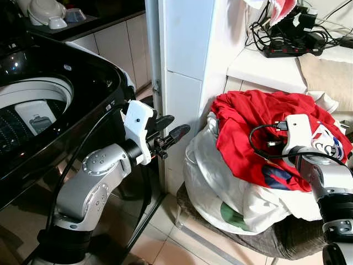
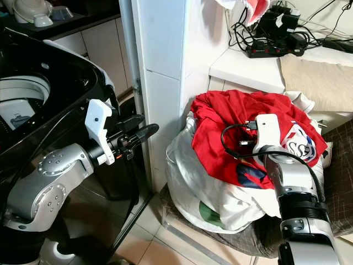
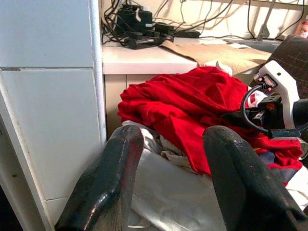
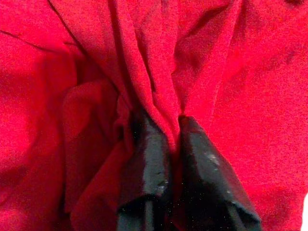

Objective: Clothes washing

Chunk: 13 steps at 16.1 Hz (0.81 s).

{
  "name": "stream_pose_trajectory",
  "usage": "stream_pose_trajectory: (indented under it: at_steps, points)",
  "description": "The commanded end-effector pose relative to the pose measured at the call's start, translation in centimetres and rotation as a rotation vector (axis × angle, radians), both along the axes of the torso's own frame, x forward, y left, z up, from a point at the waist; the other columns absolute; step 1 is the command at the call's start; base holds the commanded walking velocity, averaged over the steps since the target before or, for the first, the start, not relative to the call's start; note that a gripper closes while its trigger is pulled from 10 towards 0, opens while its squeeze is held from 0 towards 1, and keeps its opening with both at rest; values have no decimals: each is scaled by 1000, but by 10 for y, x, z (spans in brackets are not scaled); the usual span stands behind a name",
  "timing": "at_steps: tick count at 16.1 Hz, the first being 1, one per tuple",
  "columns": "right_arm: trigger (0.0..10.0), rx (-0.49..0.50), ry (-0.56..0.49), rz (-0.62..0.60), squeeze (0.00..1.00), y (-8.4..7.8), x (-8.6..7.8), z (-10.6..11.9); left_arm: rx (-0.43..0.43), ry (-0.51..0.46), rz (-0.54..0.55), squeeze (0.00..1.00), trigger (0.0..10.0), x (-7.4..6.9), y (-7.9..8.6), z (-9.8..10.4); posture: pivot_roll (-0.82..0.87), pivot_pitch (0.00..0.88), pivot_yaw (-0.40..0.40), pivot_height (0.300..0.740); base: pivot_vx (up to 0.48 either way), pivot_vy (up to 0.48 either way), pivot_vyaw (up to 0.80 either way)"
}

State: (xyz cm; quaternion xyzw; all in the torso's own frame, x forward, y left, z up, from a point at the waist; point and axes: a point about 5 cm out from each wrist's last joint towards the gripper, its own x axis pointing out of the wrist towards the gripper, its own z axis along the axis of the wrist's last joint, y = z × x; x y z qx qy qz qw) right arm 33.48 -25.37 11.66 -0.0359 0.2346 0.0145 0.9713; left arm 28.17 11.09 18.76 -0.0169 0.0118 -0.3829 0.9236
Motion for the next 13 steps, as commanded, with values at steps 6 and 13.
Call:
stream_pose_trajectory:
  at_steps: [6, 13]
  points:
    - [0, 231, -152, 199, 0, 28, 5, 47, -35, -49, 9, 0, 10000, -2, 0, 8, -34, 0, -5, 740, 0, 0, 0]
    - [0, 508, -503, 719, 0, 100, -15, 174, -237, -233, -15, 1000, 10000, 16, -19, 54, -40, 0, -24, 740, 0, 0, 0]
